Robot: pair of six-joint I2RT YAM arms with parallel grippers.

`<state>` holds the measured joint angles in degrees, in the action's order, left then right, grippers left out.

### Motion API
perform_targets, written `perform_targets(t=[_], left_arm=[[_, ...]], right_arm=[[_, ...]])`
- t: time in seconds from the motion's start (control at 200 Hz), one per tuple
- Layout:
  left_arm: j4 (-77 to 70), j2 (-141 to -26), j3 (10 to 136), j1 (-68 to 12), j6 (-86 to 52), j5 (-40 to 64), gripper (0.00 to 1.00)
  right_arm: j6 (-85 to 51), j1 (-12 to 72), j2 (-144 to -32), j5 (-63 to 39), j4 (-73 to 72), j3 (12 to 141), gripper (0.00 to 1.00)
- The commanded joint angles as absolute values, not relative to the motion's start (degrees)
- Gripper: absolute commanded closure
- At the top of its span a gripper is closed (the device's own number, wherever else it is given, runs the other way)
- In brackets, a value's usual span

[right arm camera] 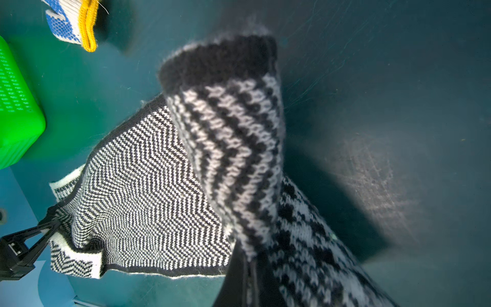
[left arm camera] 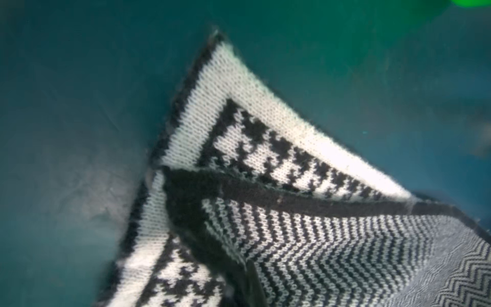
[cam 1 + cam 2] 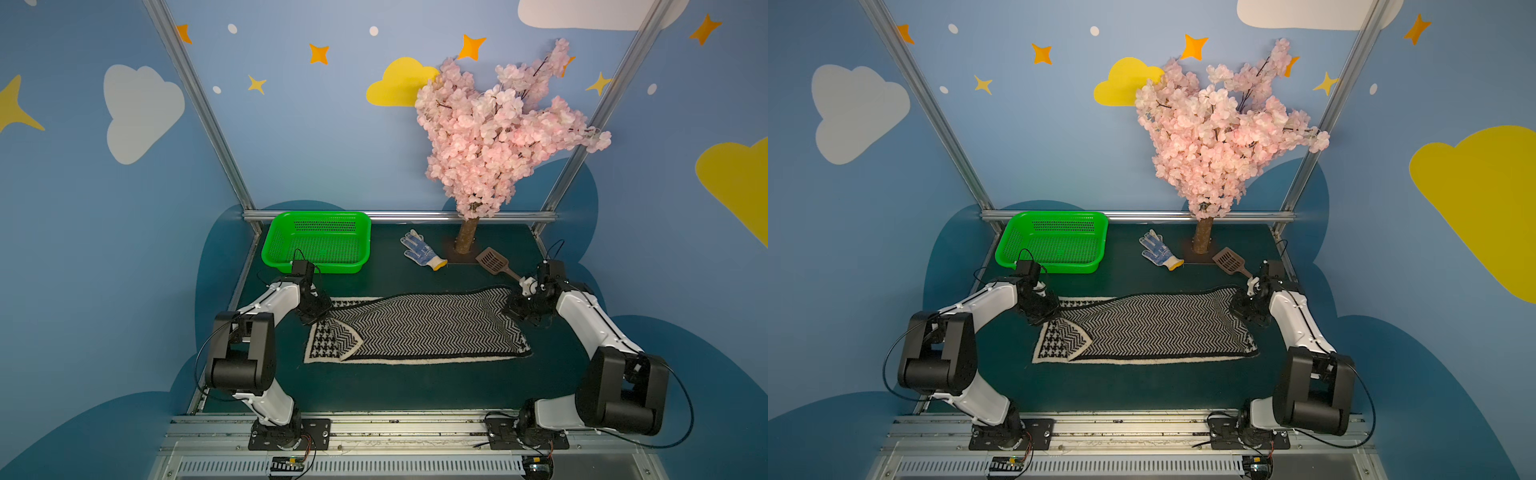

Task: Roll up the scarf and place it into the basket
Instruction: Flatten out the scarf at the center of the board.

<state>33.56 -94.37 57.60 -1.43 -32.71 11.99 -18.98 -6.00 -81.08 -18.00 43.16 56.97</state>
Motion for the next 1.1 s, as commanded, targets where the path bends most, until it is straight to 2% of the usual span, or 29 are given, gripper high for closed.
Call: perform_targets(t=[0.0,0.2,0.33,0.466,0.521,0.611,0.661,0.716,0.771,0.796,0.866,0.886,0.896,1.096], left_arm=[[32.15,-91.73,59.19,-1.58,-32.00,11.73,0.97],[21.91,-84.47,55.24,-1.93,-30.18,11.21,0.97],[7.88,-78.62,46.12,-2.11,-30.86,11.32,0.97],[-4.45,-74.77,37.25,-2.60,-32.46,6.82,0.95],[-4.35,-75.76,37.04,-2.55,-31.96,6.79,0.88],[0.63,-78.25,39.10,-2.55,-32.03,4.87,0.70],[5.19,-79.28,40.97,-2.85,-32.52,1.58,0.49],[10.15,-79.96,43.05,-2.84,-32.95,-1.66,0.33],[14.06,-79.79,44.96,-3.28,-32.13,-4.01,0.30],[15.09,-79.29,45.42,-3.62,-32.08,-4.94,0.24],[16.35,-76.56,45.70,-4.75,-31.96,-6.08,0.23],[16.94,-75.66,45.76,-5.18,-32.12,-5.92,0.09],[17.40,-75.25,45.94,-5.49,-32.22,-5.83,0.06],[34.63,-71.88,51.41,-16.99,-34.88,-9.50,0.04]], right_arm=[[-18.18,-6.40,-80.33,-18.17,44.65,56.35,1.00],[-17.82,-7.78,-80.53,-18.37,44.66,55.72,1.00],[-17.45,-8.66,-80.33,-18.62,44.55,55.23,1.00],[-17.28,-9.18,-80.25,-19.43,44.47,55.06,1.00],[-17.31,-9.23,-80.42,-19.93,44.38,55.11,1.00],[-17.27,-9.23,-80.41,-20.37,44.38,55.11,1.00],[-17.30,-9.23,-80.33,-20.75,44.28,55.02,1.00],[-17.29,-9.23,-80.14,-20.93,44.20,54.93,1.00],[-17.31,-9.23,-80.06,-20.91,44.06,54.85,1.00],[-17.36,-9.23,-80.00,-21.05,43.97,54.81,1.00],[-17.56,-9.23,-80.15,-21.40,43.71,54.76,1.00],[-17.55,-9.23,-80.24,-21.51,43.68,54.76,1.00],[-17.57,-9.23,-80.26,-21.53,43.62,54.76,1.00],[-17.48,-9.22,-81.26,-21.62,42.87,54.67,1.00]])
